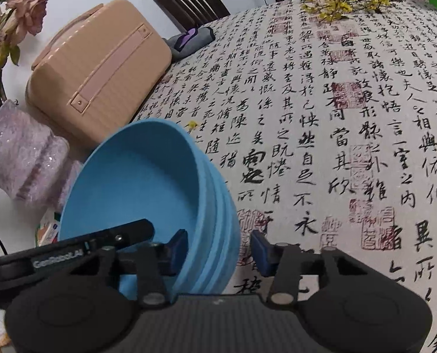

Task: Organize plates and bowls
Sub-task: 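Close both grippers on the rim of the stacked blue bowls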

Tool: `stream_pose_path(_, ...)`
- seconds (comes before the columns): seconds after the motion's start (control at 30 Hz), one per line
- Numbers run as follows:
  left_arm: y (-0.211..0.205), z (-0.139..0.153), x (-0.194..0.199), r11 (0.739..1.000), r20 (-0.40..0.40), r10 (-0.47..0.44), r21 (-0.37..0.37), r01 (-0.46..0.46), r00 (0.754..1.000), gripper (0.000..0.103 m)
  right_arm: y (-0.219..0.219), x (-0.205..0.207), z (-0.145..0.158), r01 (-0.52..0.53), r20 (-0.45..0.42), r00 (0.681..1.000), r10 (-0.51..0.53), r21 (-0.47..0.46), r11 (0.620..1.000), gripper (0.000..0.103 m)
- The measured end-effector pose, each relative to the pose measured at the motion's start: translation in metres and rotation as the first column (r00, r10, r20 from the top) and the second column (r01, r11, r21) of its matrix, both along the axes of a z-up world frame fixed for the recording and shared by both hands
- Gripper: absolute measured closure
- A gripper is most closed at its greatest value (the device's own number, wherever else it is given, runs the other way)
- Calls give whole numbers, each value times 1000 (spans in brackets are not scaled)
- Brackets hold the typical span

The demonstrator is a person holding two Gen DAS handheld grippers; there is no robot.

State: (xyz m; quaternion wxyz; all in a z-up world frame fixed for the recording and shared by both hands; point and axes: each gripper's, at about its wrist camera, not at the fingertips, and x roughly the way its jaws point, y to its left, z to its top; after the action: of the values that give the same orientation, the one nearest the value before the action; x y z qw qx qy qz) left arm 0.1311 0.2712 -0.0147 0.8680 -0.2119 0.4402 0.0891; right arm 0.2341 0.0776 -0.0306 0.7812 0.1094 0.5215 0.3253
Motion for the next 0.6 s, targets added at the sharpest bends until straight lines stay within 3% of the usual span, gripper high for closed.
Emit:
stream_pose_path(0.13,2,2,0,1000,-2,13,3,-13,1000,66,1,-2,2,-1,6,1000,1,-18,1000,65)
stream_pose_path(0.6,-5,5,2,1000,-24,18,23,-17,1000,66,-6,-2,2,24,-28,999,-25,-23,999,70)
